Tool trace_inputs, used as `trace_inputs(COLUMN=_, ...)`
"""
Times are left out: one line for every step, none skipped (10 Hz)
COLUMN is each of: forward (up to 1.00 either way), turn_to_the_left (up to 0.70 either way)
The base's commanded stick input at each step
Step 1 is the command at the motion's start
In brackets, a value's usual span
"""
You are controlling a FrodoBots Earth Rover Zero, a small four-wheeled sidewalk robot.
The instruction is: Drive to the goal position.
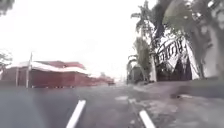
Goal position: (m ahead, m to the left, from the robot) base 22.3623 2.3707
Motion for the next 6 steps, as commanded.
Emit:
trace_inputs(forward=1.0, turn_to_the_left=0.0)
trace_inputs(forward=1.0, turn_to_the_left=0.0)
trace_inputs(forward=1.0, turn_to_the_left=0.0)
trace_inputs(forward=1.0, turn_to_the_left=0.0)
trace_inputs(forward=1.0, turn_to_the_left=0.0)
trace_inputs(forward=1.0, turn_to_the_left=0.0)
